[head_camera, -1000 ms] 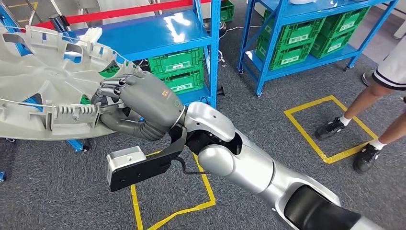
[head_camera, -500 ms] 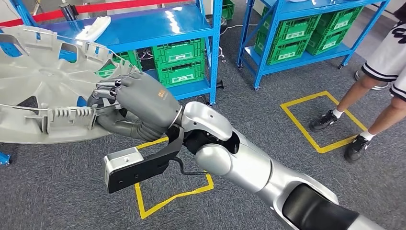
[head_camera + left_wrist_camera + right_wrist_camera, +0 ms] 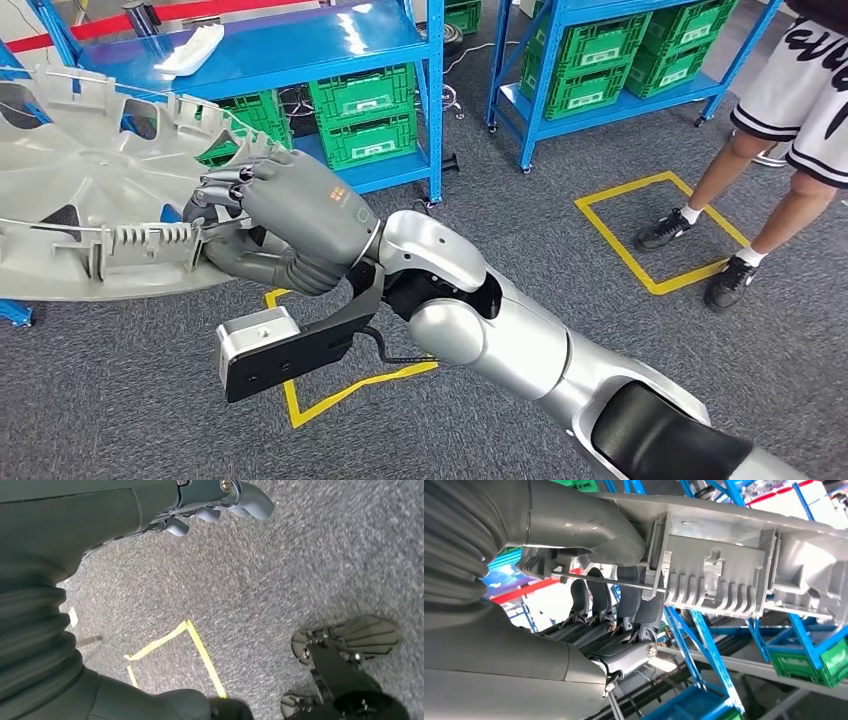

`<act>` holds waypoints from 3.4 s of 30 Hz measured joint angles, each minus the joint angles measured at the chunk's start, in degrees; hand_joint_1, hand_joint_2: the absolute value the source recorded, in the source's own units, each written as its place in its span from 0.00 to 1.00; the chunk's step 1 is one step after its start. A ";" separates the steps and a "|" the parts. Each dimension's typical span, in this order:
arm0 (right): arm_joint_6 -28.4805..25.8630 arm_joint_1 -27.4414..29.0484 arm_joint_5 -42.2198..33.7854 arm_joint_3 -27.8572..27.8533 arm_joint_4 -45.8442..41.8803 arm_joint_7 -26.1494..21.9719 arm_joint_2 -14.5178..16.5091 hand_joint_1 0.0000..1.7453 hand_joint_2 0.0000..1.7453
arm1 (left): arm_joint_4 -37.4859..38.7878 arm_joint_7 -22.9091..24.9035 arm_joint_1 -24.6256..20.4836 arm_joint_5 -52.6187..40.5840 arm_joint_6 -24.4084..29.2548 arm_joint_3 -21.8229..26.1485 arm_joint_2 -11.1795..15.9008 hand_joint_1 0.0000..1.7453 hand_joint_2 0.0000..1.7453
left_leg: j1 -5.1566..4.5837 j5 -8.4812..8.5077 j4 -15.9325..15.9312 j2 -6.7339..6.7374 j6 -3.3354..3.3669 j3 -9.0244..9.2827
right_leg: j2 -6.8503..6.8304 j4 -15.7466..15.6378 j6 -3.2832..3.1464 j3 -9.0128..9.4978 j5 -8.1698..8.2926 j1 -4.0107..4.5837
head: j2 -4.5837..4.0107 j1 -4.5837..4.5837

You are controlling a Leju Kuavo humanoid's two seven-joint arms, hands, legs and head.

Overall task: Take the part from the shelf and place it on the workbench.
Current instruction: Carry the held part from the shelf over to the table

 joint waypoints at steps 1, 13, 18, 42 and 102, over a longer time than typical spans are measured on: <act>0.00 0.01 -0.02 0.00 0.00 0.04 0.02 1.00 1.00 | 0.02 -0.06 0.02 -0.07 -0.02 0.00 0.00 0.00 1.00 | 0.07 -2.49 2.92 -0.06 -0.26 -1.02 | -0.03 -0.01 -0.22 -0.45 0.46 -0.05 | 0.00 -0.10; 0.02 0.51 0.08 0.02 -0.02 0.08 -0.26 1.00 1.00 | 0.04 -0.30 0.08 -0.51 -0.02 0.02 0.04 0.00 1.00 | -0.01 -2.78 -2.95 -0.33 0.74 7.31 | 0.01 1.21 0.57 -3.80 2.77 0.36 | 0.00 -0.15; 0.39 0.47 -0.19 0.02 -0.02 -0.19 -0.49 1.00 1.00 | 0.03 -0.44 0.00 -0.56 -0.02 0.02 0.11 0.00 1.00 | -0.47 -2.41 -2.72 -0.31 1.64 6.70 | 0.00 0.62 1.38 -4.04 3.66 0.04 | 0.00 -0.09; 1.30 0.37 -0.33 0.22 -0.18 -0.69 -0.83 1.00 1.00 | 0.02 -0.92 0.31 -1.05 -0.02 0.18 0.34 0.00 1.00 | -0.17 0.88 -2.62 -5.88 0.98 3.01 | 2.68 1.76 1.76 -3.29 1.61 -0.37 | 0.00 0.08; 0.18 3.22 1.46 0.60 0.20 -1.02 -4.21 1.00 1.00 | 0.09 -1.75 1.17 -1.47 -0.39 0.92 0.81 0.00 1.00 | -0.21 -0.23 -2.15 -6.11 2.23 4.13 | 2.95 8.12 2.09 -6.38 0.14 -0.37 | 0.00 -0.28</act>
